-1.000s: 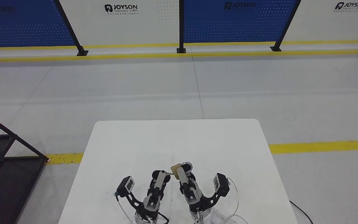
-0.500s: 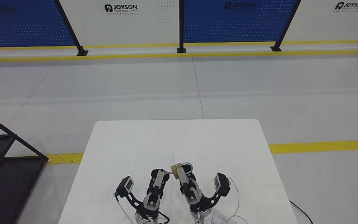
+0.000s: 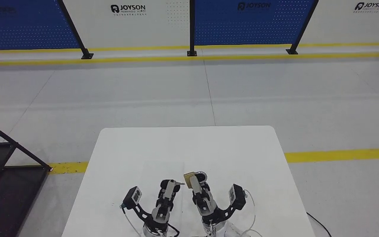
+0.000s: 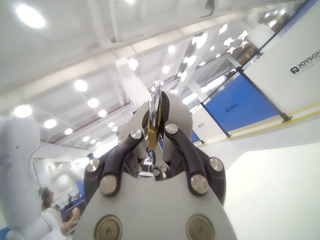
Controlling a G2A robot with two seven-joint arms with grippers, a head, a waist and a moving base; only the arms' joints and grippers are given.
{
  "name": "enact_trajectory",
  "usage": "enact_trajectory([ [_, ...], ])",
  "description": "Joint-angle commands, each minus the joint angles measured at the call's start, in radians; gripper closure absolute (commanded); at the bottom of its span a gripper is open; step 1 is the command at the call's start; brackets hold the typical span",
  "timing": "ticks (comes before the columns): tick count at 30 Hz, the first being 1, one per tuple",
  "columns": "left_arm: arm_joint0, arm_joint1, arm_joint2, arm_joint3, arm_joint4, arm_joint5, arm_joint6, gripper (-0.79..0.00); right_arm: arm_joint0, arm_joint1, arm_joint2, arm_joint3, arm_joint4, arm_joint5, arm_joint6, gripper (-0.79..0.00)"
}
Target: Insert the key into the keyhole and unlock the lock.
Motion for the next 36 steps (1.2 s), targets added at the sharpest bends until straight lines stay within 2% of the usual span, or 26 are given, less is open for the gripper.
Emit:
enact_trajectory([
  [1, 0.0, 0.0, 0.0, 0.0, -0.004, 0.0, 0.0, 0.0, 0.0, 0.0, 0.0, 0.0, 0.002, -0.001, 0.001, 0.0],
  [12, -0.001, 0.0, 0.0, -0.001, -0.009, 0.005, -0.002, 0.0, -0.002, -0.002, 0.002, -0.012, 0.023, 0.008, 0.009, 0.0],
  [14, -0.006, -0.003, 0.001, -0.015, -0.055, 0.022, 0.003, 0.0, -0.001, -0.004, 0.005, -0.016, 0.057, -0.004, 0.009, 0.0],
  [18, -0.005, -0.014, -0.003, -0.048, -0.171, 0.019, 0.019, 0.0, 0.005, -0.012, 0.003, -0.016, 0.081, -0.03, -0.066, 0.0],
  [23, 0.014, -0.033, -0.017, -0.087, -0.282, 0.0, 0.0, 0.0, 0.022, -0.025, -0.01, -0.031, 0.113, 0.004, -0.102, 0.0],
  [30, 0.012, -0.066, 0.01, -0.052, -0.209, 0.0, 0.0, 0.0, 0.087, -0.047, -0.074, 0.005, 0.082, 0.124, -0.223, 0.0],
  [36, 0.003, -0.077, 0.01, -0.028, -0.148, 0.0, 0.0, 0.0, 0.131, -0.047, -0.13, 0.042, 0.101, 0.153, -0.252, 0.0],
])
